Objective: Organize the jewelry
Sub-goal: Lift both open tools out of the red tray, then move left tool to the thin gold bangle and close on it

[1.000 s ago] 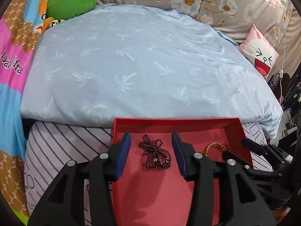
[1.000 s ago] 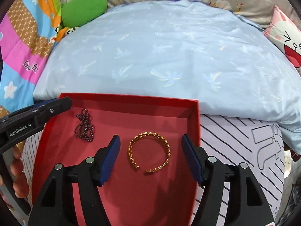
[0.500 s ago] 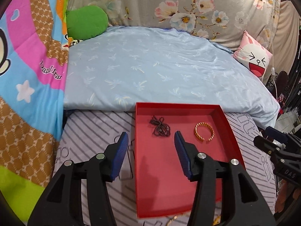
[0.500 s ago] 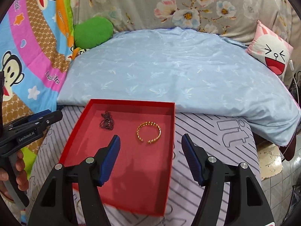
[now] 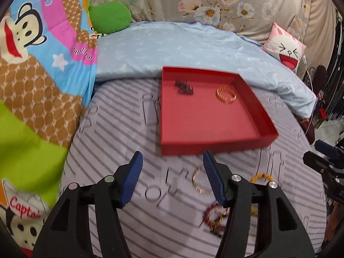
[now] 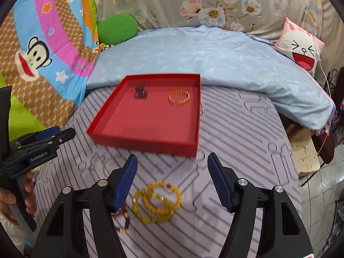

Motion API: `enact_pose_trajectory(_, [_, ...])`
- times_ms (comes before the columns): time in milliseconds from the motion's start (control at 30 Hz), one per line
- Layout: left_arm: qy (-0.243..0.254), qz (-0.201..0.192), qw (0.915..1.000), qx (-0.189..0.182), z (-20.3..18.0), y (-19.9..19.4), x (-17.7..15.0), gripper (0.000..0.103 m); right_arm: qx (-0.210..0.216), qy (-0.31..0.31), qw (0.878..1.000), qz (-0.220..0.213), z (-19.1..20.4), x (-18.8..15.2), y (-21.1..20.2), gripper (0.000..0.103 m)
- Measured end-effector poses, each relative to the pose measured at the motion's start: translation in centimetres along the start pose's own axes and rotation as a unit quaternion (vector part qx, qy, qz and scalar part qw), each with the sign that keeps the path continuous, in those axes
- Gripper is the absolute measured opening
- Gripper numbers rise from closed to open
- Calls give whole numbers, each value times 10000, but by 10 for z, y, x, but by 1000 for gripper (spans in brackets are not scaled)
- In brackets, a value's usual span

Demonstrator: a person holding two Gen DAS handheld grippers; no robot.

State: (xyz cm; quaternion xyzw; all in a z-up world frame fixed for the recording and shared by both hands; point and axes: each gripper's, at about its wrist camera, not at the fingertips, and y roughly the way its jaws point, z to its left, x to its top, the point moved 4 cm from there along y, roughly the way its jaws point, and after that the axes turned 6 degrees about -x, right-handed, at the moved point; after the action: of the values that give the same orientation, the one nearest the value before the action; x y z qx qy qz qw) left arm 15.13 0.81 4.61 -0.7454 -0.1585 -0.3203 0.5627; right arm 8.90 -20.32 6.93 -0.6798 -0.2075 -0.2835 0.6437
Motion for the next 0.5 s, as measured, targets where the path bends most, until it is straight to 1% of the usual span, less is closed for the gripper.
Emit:
enact_pose_trajectory(100, [-9,84,10000,38,-4,-2,-23,56,-18,2,10000,81,2,-24,-4,65])
enact_pose_trajectory(200, [-109,169,9998,-25,-8,-3,-46,56,15,69,9997,227,3,-48,-4,65])
enact_pose_trajectory(267, [-214,229,9995,-107,-11,-4,-58,56,4,82,9995,289,4,-59,-3,65])
enact_pose_trajectory(333, [-288,255,9992,-77,-12,-4,-71,56,4,108,9993,371,5,-71,-1,65])
enact_pose_trajectory(500, [-446,367,9983,-95,-13,-3,-93,56,34,177,9982,569,6,-97,4,65])
